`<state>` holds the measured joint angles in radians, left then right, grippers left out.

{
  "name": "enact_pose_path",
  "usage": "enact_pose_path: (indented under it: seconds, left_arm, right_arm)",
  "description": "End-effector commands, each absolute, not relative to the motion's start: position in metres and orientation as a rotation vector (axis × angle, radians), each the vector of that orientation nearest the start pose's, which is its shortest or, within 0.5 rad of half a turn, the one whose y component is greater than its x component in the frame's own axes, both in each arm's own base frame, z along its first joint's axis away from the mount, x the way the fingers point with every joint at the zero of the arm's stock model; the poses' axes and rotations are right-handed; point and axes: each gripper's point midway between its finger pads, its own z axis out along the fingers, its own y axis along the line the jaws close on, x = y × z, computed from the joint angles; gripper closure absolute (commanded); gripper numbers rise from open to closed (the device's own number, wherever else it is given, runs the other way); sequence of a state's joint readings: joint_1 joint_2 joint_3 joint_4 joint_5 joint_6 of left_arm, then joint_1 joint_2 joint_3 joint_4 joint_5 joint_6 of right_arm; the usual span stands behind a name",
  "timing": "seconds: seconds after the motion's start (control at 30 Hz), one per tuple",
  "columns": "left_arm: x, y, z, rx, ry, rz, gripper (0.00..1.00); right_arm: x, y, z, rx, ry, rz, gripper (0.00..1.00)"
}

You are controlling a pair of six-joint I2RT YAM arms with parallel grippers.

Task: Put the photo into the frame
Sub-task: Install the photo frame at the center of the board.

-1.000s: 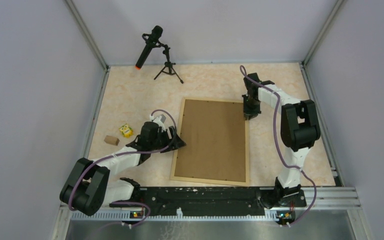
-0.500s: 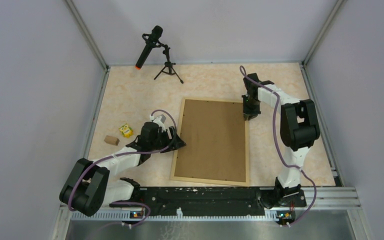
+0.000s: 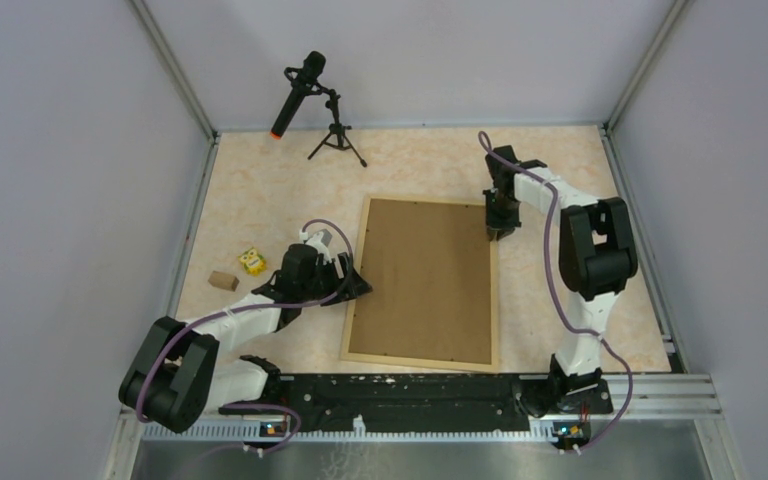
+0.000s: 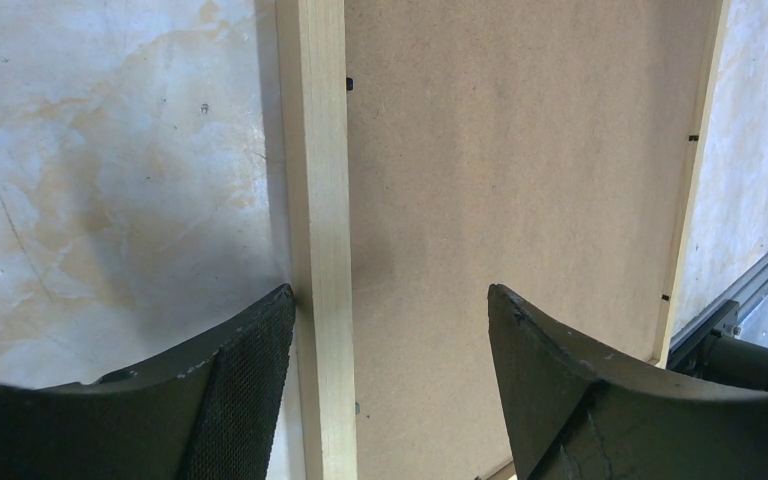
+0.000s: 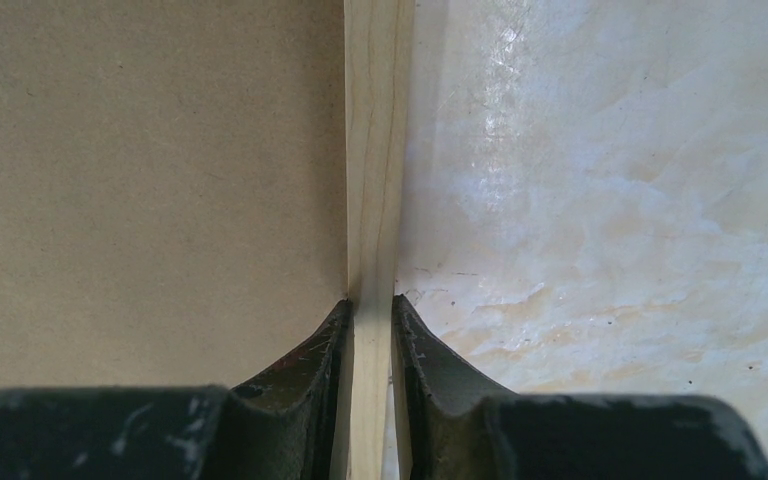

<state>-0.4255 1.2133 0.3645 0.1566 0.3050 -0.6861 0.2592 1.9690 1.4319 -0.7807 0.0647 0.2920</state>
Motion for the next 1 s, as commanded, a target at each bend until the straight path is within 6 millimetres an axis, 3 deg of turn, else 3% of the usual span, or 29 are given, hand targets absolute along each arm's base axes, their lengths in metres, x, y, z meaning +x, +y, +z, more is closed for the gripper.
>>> enact_pose_path:
  seconds: [0.0, 0.63, 0.7, 0.83, 0.97]
  left_arm:
    - [0.230, -0.188, 0.035, -0.150, 2.417, -0.882, 0.24]
    - [0.231, -0.189, 0.035, -0.148, 2.417, -0.881, 0.24]
    - [0.231, -0.189, 0.035, -0.149, 2.417, -0.882, 0.24]
    - [0.231, -0.189, 0.035, -0.147, 2.418, -0.881, 0.24]
    - [0.231, -0.189, 0.035, -0.148, 2.420, -0.880, 0.24]
  right_arm:
    - [0.369, 0.087, -0.012, 0.066, 2.942, -0.130, 0.82]
    - [0.361, 0.113, -0.043, 0.102, 2.998, 0.059, 0.69]
    - [0.361, 0.125, -0.040, 0.098, 3.002, 0.166, 0.68]
    - [0.366, 0.165, -0.010, 0.057, 2.934, 0.515, 0.60]
    - [0.371, 0.163, 0.032, 0.051, 2.849, 0.529, 0.46]
